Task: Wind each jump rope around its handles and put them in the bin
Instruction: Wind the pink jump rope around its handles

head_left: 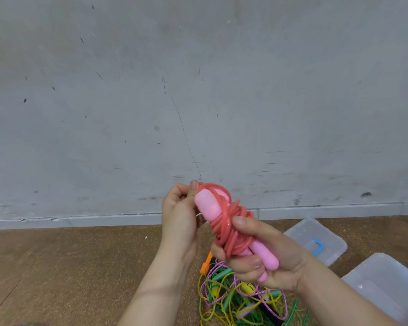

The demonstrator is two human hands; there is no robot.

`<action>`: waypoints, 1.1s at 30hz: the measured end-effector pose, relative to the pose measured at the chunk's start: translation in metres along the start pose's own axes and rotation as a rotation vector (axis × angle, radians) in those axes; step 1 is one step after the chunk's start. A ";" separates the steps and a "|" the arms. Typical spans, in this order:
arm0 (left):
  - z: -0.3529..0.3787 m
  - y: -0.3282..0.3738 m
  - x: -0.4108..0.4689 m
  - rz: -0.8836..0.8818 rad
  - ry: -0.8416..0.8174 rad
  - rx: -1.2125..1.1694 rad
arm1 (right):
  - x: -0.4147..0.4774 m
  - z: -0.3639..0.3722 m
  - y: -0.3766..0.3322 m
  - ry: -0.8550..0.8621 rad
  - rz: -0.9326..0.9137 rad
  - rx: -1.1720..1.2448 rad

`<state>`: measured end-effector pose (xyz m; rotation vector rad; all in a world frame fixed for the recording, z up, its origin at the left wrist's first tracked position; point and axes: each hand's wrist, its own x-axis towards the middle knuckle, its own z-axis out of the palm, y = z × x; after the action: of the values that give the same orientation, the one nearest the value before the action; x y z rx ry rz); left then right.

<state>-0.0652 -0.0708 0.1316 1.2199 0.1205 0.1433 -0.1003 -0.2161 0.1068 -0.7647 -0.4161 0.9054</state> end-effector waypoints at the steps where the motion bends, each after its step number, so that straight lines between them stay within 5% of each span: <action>1: 0.001 -0.001 0.001 -0.006 0.032 0.001 | 0.000 0.001 0.001 0.050 -0.013 -0.027; 5: -0.001 -0.004 0.007 -0.021 0.037 0.017 | -0.001 0.005 0.000 0.103 -0.043 -0.103; 13: -0.005 0.000 0.002 -0.029 -0.275 0.149 | -0.009 -0.004 -0.012 0.099 -0.093 -0.141; 19: -0.004 -0.005 0.006 0.055 -0.203 0.328 | -0.008 0.002 -0.010 0.612 0.110 -0.470; 23: -0.004 -0.011 0.011 -0.048 -0.095 0.346 | 0.003 0.010 0.002 0.820 -0.047 -0.489; 27: 0.002 -0.019 0.009 -0.035 0.035 0.315 | 0.013 0.012 0.010 0.928 -0.194 -0.359; 33: 0.013 -0.038 -0.004 0.279 0.018 0.406 | 0.021 0.015 0.006 0.925 -0.277 -0.001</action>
<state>-0.0656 -0.0967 0.1009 1.6382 -0.0073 0.3872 -0.1004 -0.1901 0.1125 -1.0069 0.2933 0.2269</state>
